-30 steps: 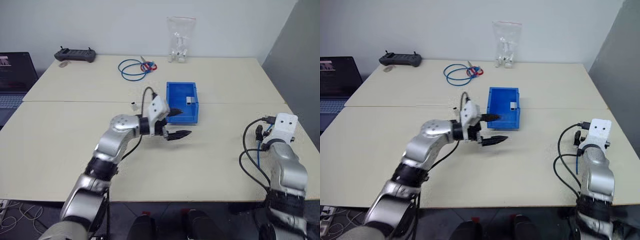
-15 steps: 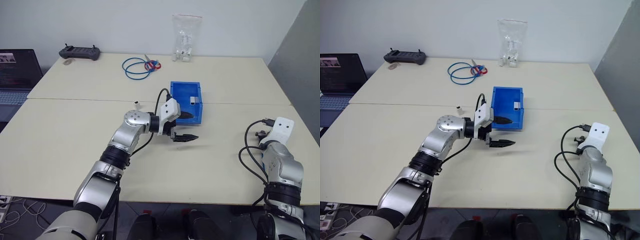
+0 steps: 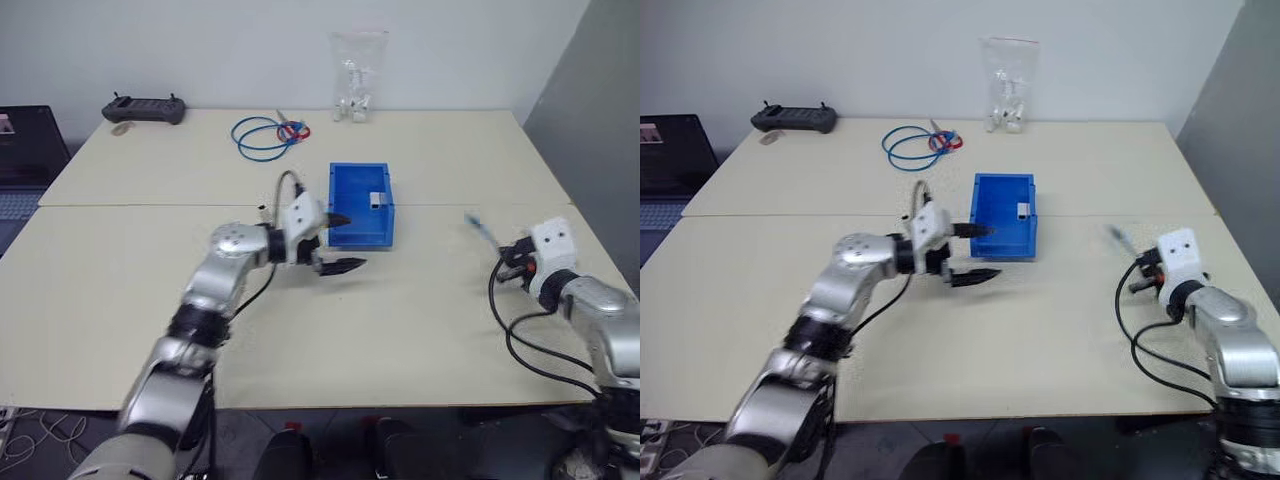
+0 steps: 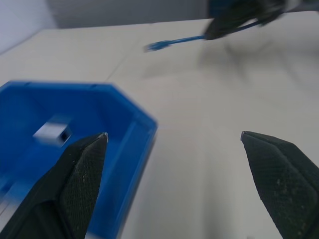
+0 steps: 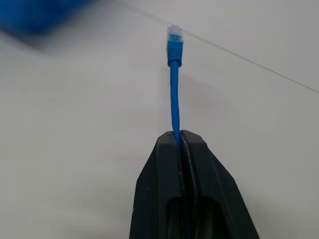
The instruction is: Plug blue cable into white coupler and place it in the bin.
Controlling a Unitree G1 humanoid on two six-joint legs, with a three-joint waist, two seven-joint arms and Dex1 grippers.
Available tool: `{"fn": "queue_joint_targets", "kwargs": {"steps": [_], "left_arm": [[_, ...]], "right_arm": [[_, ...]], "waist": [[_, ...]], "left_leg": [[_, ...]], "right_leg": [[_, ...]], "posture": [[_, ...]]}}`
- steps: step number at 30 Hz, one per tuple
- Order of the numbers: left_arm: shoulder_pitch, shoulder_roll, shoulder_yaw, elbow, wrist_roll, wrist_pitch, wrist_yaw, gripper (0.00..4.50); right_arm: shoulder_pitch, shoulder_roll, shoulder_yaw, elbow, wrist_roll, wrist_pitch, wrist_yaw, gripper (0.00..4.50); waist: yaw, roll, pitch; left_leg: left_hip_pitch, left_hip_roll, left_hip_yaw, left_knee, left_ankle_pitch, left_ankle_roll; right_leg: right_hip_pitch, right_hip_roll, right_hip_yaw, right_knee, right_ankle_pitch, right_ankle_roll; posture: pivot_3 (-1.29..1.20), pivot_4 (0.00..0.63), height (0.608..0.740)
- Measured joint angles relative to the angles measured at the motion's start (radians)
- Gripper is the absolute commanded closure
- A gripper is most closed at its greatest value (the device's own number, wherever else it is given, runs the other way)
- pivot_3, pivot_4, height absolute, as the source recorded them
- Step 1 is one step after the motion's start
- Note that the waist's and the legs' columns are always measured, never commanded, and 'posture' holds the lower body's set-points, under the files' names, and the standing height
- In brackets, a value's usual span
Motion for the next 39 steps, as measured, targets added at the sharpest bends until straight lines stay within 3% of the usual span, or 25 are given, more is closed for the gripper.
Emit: {"fn": "queue_joint_targets", "kwargs": {"steps": [3,8,12,18,22,24,28,30,34,37,39], "left_arm": [[0.355,0.034,0.121,-0.295,-0.065,0.146,0.103,0.0],[0.686,-0.059,0.223,-0.63,-0.134,0.273,0.3,0.0],[0.87,-0.148,0.34,-0.713,-0.155,0.281,0.442,0.0],[0.916,-0.162,0.329,-0.747,-0.153,0.269,0.49,0.0],[0.871,-0.1,0.32,-0.727,-0.147,0.262,0.474,0.0],[0.814,-0.05,0.312,-0.682,-0.146,0.258,0.438,0.0],[0.55,0.149,0.251,-0.438,-0.133,0.191,0.217,0.0],[0.437,0.181,0.199,-0.331,-0.123,0.151,0.126,0.0],[0.195,0.195,0.028,-0.066,-0.048,0.01,-0.101,0.0],[-0.007,0.151,-0.125,0.228,0.054,-0.153,-0.278,0.0],[-0.08,0.129,-0.17,0.344,0.094,-0.234,-0.332,0.38]], "right_arm": [[-0.071,0.055,0.159,0.01,0.018,-0.032,0.138,4.47],[-0.251,0.259,0.42,0.152,-0.06,-0.133,0.199,4.47],[-0.352,0.364,0.512,0.357,-0.144,-0.23,0.217,3.56],[-0.399,0.393,0.521,0.493,-0.187,-0.306,0.231,2.06],[-0.363,0.388,0.45,0.423,-0.136,-0.236,0.229,1.1],[-0.324,0.363,0.408,0.319,-0.077,-0.156,0.235,1.1],[-0.165,0.204,0.241,-0.025,0.128,0.118,0.244,1.1],[-0.109,0.162,0.196,-0.114,0.172,0.171,0.237,1.1],[0.0,0.108,0.155,-0.196,0.187,0.21,0.203,1.1],[0.038,0.109,0.129,-0.204,0.174,0.21,0.13,1.1],[0.045,0.121,0.115,-0.207,0.172,0.211,0.091,1.05]], "waist": [[-0.02,-0.002,0.001],[0.014,-0.009,0.011],[0.028,-0.01,0.011],[0.022,-0.011,0.011],[0.033,-0.011,0.011],[0.04,-0.01,0.012],[0.055,-0.008,0.012],[0.055,-0.008,0.012],[0.041,-0.01,0.012],[0.029,-0.01,0.012],[0.028,-0.011,0.012]], "left_leg": [[0.001,0.003,0.0,0.0,0.0,0.0],[0.001,-0.001,-0.004,0.014,0.001,-0.001],[0.008,-0.002,0.0,0.017,0.001,-0.001],[0.006,-0.003,0.005,0.017,-0.003,0.0],[0.0,-0.003,-0.001,0.017,-0.003,-0.001],[-0.001,-0.003,-0.004,0.017,-0.003,-0.001],[0.001,-0.002,-0.003,0.018,-0.002,-0.001],[0.002,-0.003,-0.002,0.018,-0.002,-0.001],[0.003,-0.004,0.002,0.017,-0.002,0.0],[0.0,-0.004,0.003,0.018,-0.002,0.0],[-0.001,-0.003,0.003,0.018,-0.002,0.0]], "right_leg": [[0.0,0.0,0.001,0.002,0.0,-0.001],[0.001,-0.004,-0.004,0.015,-0.001,-0.002],[0.009,-0.007,-0.003,0.013,-0.004,-0.006],[0.008,-0.008,0.001,0.01,0.0,-0.001],[0.001,-0.007,-0.004,0.016,0.0,-0.01],[0.001,-0.007,-0.006,0.017,-0.001,-0.011],[0.002,-0.005,-0.007,0.016,-0.003,-0.006],[0.003,-0.005,-0.006,0.016,-0.003,-0.005],[0.004,-0.004,-0.006,0.015,-0.002,-0.003],[0.001,-0.001,-0.004,0.016,-0.002,-0.002],[0.0,0.001,-0.003,0.016,-0.002,-0.002]], "posture": [[0.0,0.15,0.74],[0.0,0.15,0.74],[0.0,0.15,0.74],[0.0,0.15,0.74],[0.0,0.15,0.74],[0.0,0.15,0.74],[0.0,0.15,0.74],[0.0,0.15,0.74],[0.0,0.15,0.74],[0.0,0.15,0.74],[0.0,0.15,0.74]]}}
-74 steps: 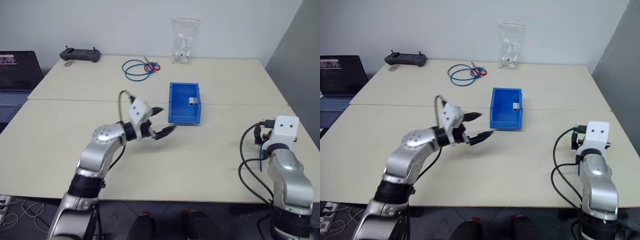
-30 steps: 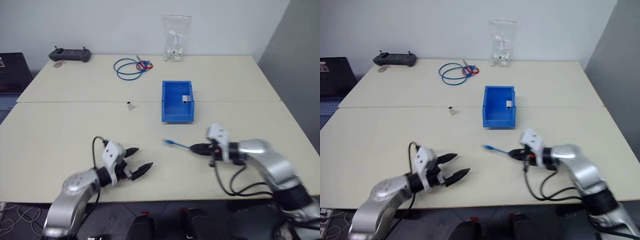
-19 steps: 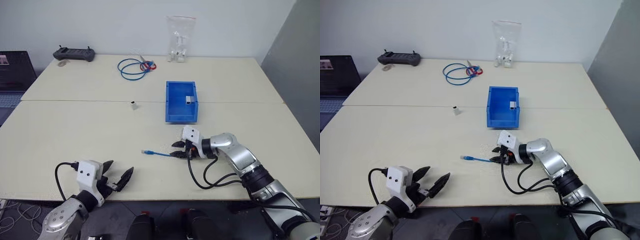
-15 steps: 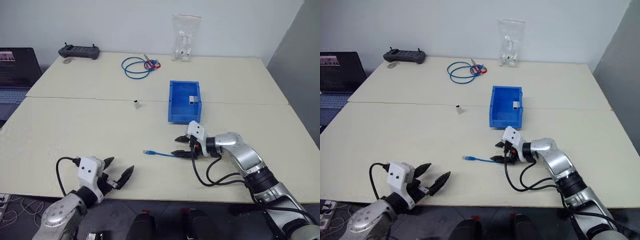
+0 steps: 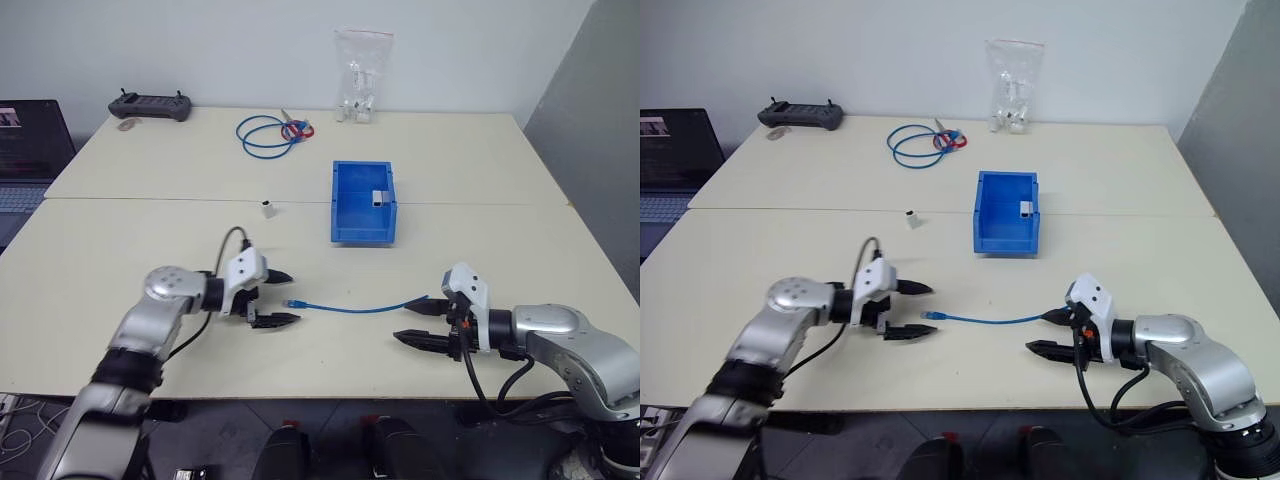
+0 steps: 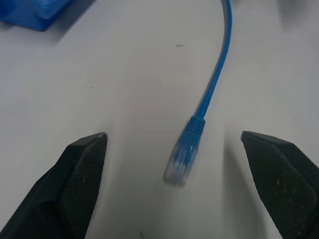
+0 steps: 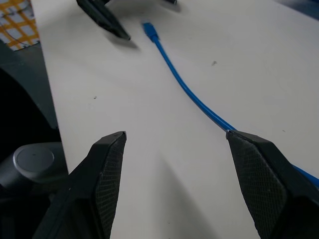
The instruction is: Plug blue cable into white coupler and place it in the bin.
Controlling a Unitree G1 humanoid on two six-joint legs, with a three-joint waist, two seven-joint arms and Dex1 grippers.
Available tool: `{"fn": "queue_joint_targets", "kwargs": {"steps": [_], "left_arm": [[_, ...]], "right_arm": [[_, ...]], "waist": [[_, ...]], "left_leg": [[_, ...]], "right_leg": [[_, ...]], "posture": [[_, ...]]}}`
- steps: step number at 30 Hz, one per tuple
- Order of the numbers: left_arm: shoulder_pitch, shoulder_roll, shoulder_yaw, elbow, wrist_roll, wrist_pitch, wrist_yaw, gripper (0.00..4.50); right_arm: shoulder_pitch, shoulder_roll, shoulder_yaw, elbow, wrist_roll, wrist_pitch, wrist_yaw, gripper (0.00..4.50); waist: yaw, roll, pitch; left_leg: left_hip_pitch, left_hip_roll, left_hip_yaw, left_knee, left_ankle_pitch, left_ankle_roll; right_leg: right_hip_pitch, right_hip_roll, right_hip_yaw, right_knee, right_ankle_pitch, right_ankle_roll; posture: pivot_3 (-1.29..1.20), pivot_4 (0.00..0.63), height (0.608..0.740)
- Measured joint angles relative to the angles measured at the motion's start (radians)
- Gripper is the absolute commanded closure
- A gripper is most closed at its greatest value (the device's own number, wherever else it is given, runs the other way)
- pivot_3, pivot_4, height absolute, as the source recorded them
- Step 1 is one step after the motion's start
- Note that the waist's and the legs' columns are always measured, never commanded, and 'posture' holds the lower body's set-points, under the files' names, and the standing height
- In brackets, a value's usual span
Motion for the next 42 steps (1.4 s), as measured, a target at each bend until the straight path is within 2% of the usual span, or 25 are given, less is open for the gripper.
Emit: {"fn": "queue_joint_targets", "kwargs": {"steps": [1,3,6,8,11,14,18,22,23,26,27,30,34,38,42], "left_arm": [[-0.048,-0.003,-0.024,0.072,0.03,-0.071,-0.036,0.44],[-0.106,-0.004,-0.049,0.181,0.054,-0.177,-0.096,0.9],[-0.144,0.003,-0.064,0.262,0.068,-0.252,-0.164,1.5],[-0.164,0.02,-0.076,0.308,0.075,-0.297,-0.202,2.06],[-0.169,0.048,-0.087,0.329,0.074,-0.321,-0.218,2.76],[-0.169,0.068,-0.106,0.345,0.075,-0.334,-0.221,3.4],[-0.168,0.069,-0.11,0.349,0.078,-0.335,-0.226,4.27],[-0.166,0.059,-0.106,0.35,0.078,-0.323,-0.225,4.28],[-0.163,0.051,-0.094,0.344,0.077,-0.288,-0.214,4.28],[-0.146,0.016,-0.046,0.291,0.029,-0.022,-0.2,4.28],[-0.129,0.005,-0.025,0.219,-0.031,0.189,-0.183,4.28],[-0.079,-0.007,0.054,-0.072,-0.246,0.661,-0.135,4.28],[-0.014,-0.051,0.193,-0.423,-0.495,1.061,0.017,4.28],[0.088,-0.12,0.274,-0.608,-0.652,1.263,0.173,4.28],[0.149,-0.141,0.303,-0.694,-0.731,1.333,0.271,4.28]], "right_arm": [[0.01,0.001,-0.014,-0.009,0.002,0.003,-0.026,1.05],[0.044,0.004,-0.047,-0.048,0.008,0.018,-0.063,1.05],[0.087,0.004,-0.085,-0.089,0.027,0.04,-0.095,1.05],[0.124,0.004,-0.105,-0.12,0.042,0.05,-0.122,1.05],[0.15,0.006,-0.113,-0.142,0.048,0.061,-0.144,1.05],[0.15,0.008,-0.113,-0.143,0.053,0.062,-0.165,1.05],[0.136,0.008,-0.113,-0.133,0.053,0.058,-0.167,1.05],[0.121,0.012,-0.102,-0.113,0.048,0.049,-0.17,1.05],[0.11,0.022,-0.103,-0.107,0.049,0.05,-0.178,1.05],[0.1,0.061,-0.11,-0.108,0.09,0.071,-0.194,1.05],[0.099,0.085,-0.128,-0.108,0.136,0.101,-0.204,1.05],[0.074,0.168,-0.185,-0.103,0.305,0.205,-0.234,1.05],[0.003,0.261,-0.23,-0.045,0.521,0.332,-0.307,1.05],[-0.09,0.331,-0.245,0.044,0.685,0.39,-0.407,1.05],[-0.148,0.347,-0.242,0.095,0.85,0.41,-0.487,1.05]], "waist": [[0.0,0.0,0.0],[0.0,0.0,-0.001],[-0.005,0.0,-0.002],[-0.011,0.0,-0.003],[-0.021,0.0,-0.004],[-0.029,0.0,-0.004],[-0.029,0.003,-0.007],[-0.028,0.007,-0.01],[-0.027,0.008,-0.01],[-0.021,0.01,-0.011],[-0.016,0.008,-0.01],[-0.012,0.003,-0.007],[-0.015,0.003,-0.007],[-0.02,0.003,-0.007],[-0.018,0.003,-0.007]], "left_leg": [[0.0,0.0,0.0,0.0,0.0,0.0],[0.0,0.0,-0.001,0.0,0.0,0.0],[0.001,0.001,-0.001,-0.001,0.0,0.0],[0.002,0.001,0.0,-0.001,0.0,0.0],[0.005,0.002,-0.001,-0.001,0.0,0.0],[0.018,0.003,-0.001,-0.002,0.0,0.001],[0.019,0.004,-0.002,-0.003,0.0,0.001],[0.019,0.003,-0.002,-0.003,0.0,0.001],[0.019,0.003,-0.002,-0.003,0.0,0.001],[0.017,0.003,-0.003,-0.002,0.0,0.001],[0.014,0.004,-0.004,-0.001,0.0,0.001],[0.002,0.007,-0.007,0.001,0.0,0.001],[0.0,0.004,-0.006,0.0,0.0,0.001],[0.0,0.004,-0.006,0.0,0.0,0.001],[0.001,0.003,-0.007,0.0,0.0,0.001]], "right_leg": [[0.0,0.0,0.0,0.0,0.0,0.0],[0.001,0.0,0.001,0.0,0.0,0.0],[0.001,0.001,0.001,0.001,0.0,0.0],[0.001,0.003,0.002,0.001,0.0,0.0],[0.003,0.003,0.003,0.002,0.0,0.0],[0.013,0.006,0.004,0.001,-0.001,-0.001],[0.015,0.01,0.003,0.001,-0.002,-0.003],[0.015,0.01,0.004,0.001,-0.002,-0.003],[0.015,0.01,0.004,0.001,-0.002,-0.003],[0.014,0.01,0.003,0.001,-0.002,-0.003],[0.013,0.009,0.002,0.001,-0.002,-0.003],[0.004,0.008,0.001,0.001,-0.002,-0.003],[0.001,0.0,0.002,0.001,-0.002,-0.003],[0.001,0.0,0.002,0.002,-0.002,-0.003],[0.001,0.0,0.001,0.002,-0.002,-0.003]], "posture": [[0.0,0.15,0.74],[0.0,0.15,0.74],[0.0,0.15,0.74],[0.0,0.15,0.74],[0.0,0.15,0.74],[0.0,0.15,0.74],[0.0,0.15,0.74],[0.0,0.15,0.74],[0.0,0.15,0.74],[0.0,0.15,0.74],[0.0,0.15,0.74],[0.0,0.15,0.74],[0.0,0.15,0.74],[0.0,0.15,0.74],[0.0,0.15,0.74]]}}
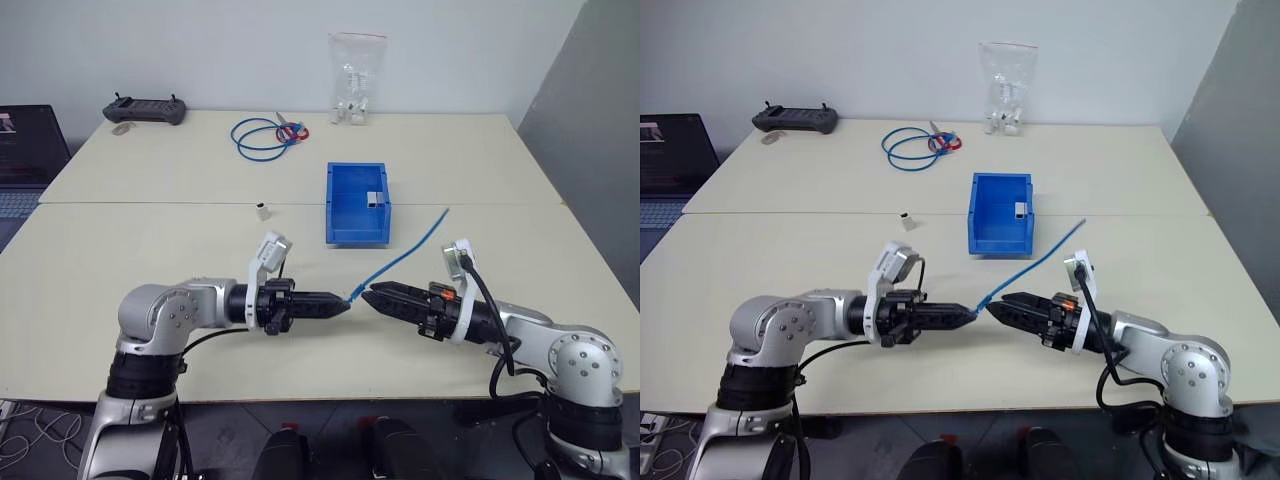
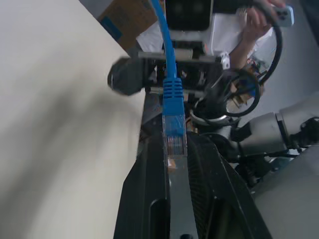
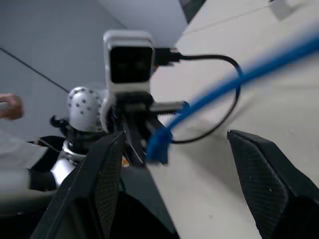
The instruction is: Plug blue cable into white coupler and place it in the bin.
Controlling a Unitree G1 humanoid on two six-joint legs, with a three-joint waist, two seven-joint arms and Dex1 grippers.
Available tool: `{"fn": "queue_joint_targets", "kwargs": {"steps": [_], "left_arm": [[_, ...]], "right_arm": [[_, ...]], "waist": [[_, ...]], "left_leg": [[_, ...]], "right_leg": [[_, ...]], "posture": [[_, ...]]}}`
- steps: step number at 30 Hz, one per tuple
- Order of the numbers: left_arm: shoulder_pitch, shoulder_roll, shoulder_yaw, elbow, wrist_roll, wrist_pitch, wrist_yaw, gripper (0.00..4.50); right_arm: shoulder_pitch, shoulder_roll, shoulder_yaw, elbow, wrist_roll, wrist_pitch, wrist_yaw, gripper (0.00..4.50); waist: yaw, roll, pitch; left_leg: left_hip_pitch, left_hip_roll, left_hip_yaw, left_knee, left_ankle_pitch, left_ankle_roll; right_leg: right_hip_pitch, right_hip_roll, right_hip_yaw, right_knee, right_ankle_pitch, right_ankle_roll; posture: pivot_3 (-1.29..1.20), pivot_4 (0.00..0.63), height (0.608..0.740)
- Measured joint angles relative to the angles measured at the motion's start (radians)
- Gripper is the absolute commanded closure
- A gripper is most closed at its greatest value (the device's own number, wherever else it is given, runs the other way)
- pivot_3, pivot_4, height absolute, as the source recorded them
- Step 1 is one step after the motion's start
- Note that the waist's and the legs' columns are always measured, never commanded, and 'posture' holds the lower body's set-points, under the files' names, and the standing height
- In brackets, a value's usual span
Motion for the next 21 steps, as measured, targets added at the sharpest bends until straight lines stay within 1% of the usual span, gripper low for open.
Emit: {"fn": "queue_joint_targets", "kwargs": {"steps": [2,5,12,14,16,17,21], "left_arm": [[0.011,-0.002,0.014,-0.017,-0.031,0.013,0.034,4.28],[0.013,-0.005,0.026,-0.02,-0.062,0.015,0.07,4.28],[0.037,0.012,0.029,-0.038,-0.104,0.008,0.091,4.28],[0.038,0.012,0.028,-0.042,-0.111,0.008,0.095,4.28],[0.047,0.02,0.026,-0.048,-0.116,0.004,0.096,4.28],[0.05,0.022,0.025,-0.048,-0.122,0.004,0.098,4.28],[0.05,0.027,0.016,-0.048,-0.128,-0.012,0.104,4.28]], "right_arm": [[-0.011,-0.009,0.009,0.02,0.081,0.004,-0.029,1.05],[-0.013,-0.046,0.048,0.023,0.148,0.014,-0.047,1.05],[-0.013,-0.082,0.11,0.031,0.182,-0.008,-0.074,1.05],[-0.013,-0.077,0.117,0.044,0.185,-0.028,-0.092,1.42],[-0.013,-0.077,0.118,0.046,0.189,-0.045,-0.101,1.62],[-0.013,-0.078,0.119,0.046,0.194,-0.051,-0.105,1.95],[-0.013,-0.088,0.134,0.046,0.213,-0.067,-0.116,2.86]], "waist": [[0.002,0.0,0.0],[0.003,0.0,0.0],[0.003,0.0,0.0],[0.003,0.0,0.0],[0.003,0.0,0.0],[0.003,0.0,0.0],[0.003,0.0,0.0]], "left_leg": [[0.0,-0.001,0.001,0.0,0.0,0.0],[0.0,-0.002,0.002,0.0,0.0,0.0],[0.0,-0.001,0.002,0.0,0.0,0.0],[0.0,-0.001,0.002,0.0,0.0,0.0],[0.0,-0.001,0.002,0.0,0.0,0.0],[0.0,-0.001,0.002,0.0,0.0,0.0],[0.0,-0.002,0.002,0.0,0.0,0.0]], "right_leg": [[0.0,0.0,0.0,0.0,0.0,0.001],[0.0,0.0,0.002,-0.001,0.001,0.002],[0.0,0.0,0.002,-0.001,0.001,0.002],[0.0,0.0,0.002,-0.001,0.001,0.002],[0.0,0.0,0.002,-0.001,0.001,0.002],[0.0,0.0,0.002,-0.001,0.001,0.002],[0.0,0.0,0.002,-0.001,0.001,0.002]], "posture": [[0.0,0.15,0.74],[0.0,0.15,0.74],[0.0,0.15,0.74],[0.0,0.15,0.74],[0.0,0.15,0.74],[0.0,0.15,0.74],[0.0,0.15,0.74]]}}
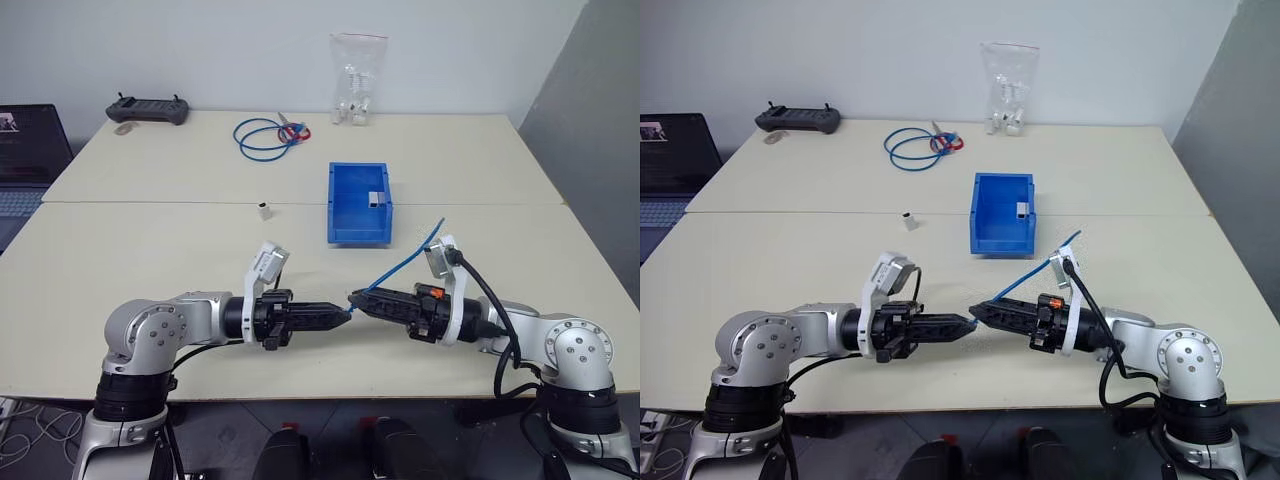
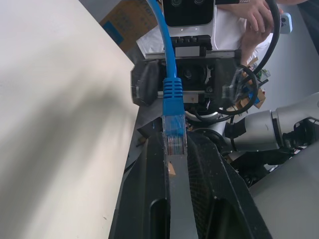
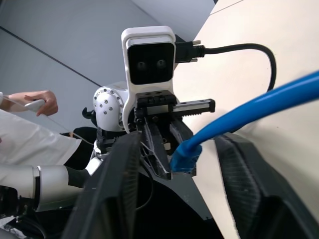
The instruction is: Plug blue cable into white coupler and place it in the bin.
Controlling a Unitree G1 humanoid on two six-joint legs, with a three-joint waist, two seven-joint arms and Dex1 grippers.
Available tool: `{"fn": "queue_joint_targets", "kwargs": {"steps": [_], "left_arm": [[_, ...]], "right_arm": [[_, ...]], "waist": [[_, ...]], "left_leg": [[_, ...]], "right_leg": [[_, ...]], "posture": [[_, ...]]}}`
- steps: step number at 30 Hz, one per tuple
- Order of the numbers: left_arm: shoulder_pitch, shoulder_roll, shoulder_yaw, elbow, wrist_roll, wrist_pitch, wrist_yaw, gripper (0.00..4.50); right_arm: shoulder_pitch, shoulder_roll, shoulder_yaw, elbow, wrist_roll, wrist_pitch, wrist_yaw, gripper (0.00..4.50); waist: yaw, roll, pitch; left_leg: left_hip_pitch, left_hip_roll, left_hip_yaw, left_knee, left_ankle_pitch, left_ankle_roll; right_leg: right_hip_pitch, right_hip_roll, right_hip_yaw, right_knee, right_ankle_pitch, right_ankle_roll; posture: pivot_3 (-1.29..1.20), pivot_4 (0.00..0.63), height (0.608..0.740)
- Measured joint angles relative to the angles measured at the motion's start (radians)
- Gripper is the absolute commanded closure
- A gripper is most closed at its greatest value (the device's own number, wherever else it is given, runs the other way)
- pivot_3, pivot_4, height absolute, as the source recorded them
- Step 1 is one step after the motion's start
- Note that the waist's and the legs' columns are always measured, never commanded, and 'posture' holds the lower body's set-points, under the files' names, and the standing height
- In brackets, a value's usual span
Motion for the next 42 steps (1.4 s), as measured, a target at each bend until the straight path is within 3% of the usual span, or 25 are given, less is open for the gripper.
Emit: {"fn": "queue_joint_targets", "kwargs": {"steps": [6,12,14,24,30,32,35,37,39,42], "left_arm": [[-0.01,0.004,-0.021,0.008,0.0,-0.031,-0.01,4.28],[-0.012,0.01,-0.035,0.017,0.004,-0.061,-0.011,4.28],[-0.012,0.01,-0.041,0.017,0.013,-0.084,-0.008,3.58],[0.002,0.072,-0.054,0.007,0.094,-0.222,-0.005,1.65],[0.092,0.165,-0.047,0.028,0.276,-0.414,0.024,0.46],[0.059,0.098,-0.052,0.124,0.413,-0.546,0.169,0.11],[-0.006,-0.014,-0.065,0.309,0.633,-0.731,0.427,0.04],[-0.043,-0.081,-0.078,0.4,0.728,-0.812,0.566,0.04],[-0.136,-0.207,-0.071,0.564,0.827,-0.897,0.778,0.04],[-0.228,-0.302,-0.063,0.706,0.887,-0.989,0.933,0.04]], "right_arm": [[0.0,-0.023,0.01,0.0,0.001,-0.021,-0.009,4.37],[-0.002,-0.03,0.023,0.0,0.001,-0.042,-0.02,4.39],[-0.004,-0.031,0.024,0.0,-0.001,-0.049,-0.027,4.39],[-0.013,-0.008,0.031,0.019,-0.067,-0.133,-0.135,4.39],[-0.011,-0.052,-0.043,0.067,-0.142,-0.177,-0.157,4.39],[-0.004,-0.053,-0.045,0.072,-0.186,-0.186,-0.157,4.39],[-0.003,-0.047,-0.053,0.079,-0.217,-0.196,-0.158,4.39],[-0.005,-0.042,-0.058,0.082,-0.231,-0.2,-0.158,4.39],[-0.01,-0.034,-0.061,0.09,-0.247,-0.202,-0.158,4.39],[-0.022,-0.029,-0.061,0.092,-0.264,-0.202,-0.157,4.39]], "waist": [[0.002,0.0,0.0],[0.002,0.0,0.0],[0.002,0.0,0.0],[0.002,0.0,0.0],[0.009,0.0,0.001],[0.019,0.0,0.0],[0.025,-0.001,0.001],[0.026,-0.003,0.002],[0.036,-0.004,0.002],[0.043,-0.004,0.002]], "left_leg": [[0.0,0.0,0.0,0.0,0.0,0.0],[0.0,0.0,0.0,0.0,0.0,0.0],[0.0,0.0,0.0,0.0,0.0,0.0],[0.0,0.0,0.001,0.0,0.0,0.0],[0.0,0.0,0.001,-0.002,0.0,0.0],[0.0,0.0,0.0,-0.001,0.0,0.0],[-0.001,-0.001,0.001,0.0,0.001,0.001],[-0.002,-0.002,0.002,0.0,0.0,0.001],[-0.004,-0.004,0.002,0.001,0.0,0.001],[-0.005,-0.004,0.002,0.001,0.0,0.001]], "right_leg": [[0.0,0.0,0.0,0.0,0.0,0.0],[0.0,0.0,0.0,0.0,0.0,0.0],[0.0,0.0,0.0,0.0,0.0,0.0],[-0.001,0.0,0.001,-0.001,0.0,0.0],[-0.001,-0.001,0.001,-0.001,0.0,0.0],[0.0,-0.001,0.0,-0.001,0.0,0.001],[0.0,-0.004,0.0,-0.001,0.001,0.002],[0.0,-0.005,0.001,-0.003,0.002,0.003],[-0.001,-0.007,0.0,-0.003,0.003,0.004],[-0.001,-0.008,0.001,-0.005,0.004,0.006]], "posture": [[0.0,0.15,0.74],[0.0,0.15,0.74],[0.0,0.15,0.74],[0.0,0.15,0.74],[0.0,0.15,0.74],[0.0,0.15,0.74],[0.0,0.15,0.74],[0.0,0.15,0.74],[0.0,0.15,0.74],[0.0,0.15,0.74]]}}
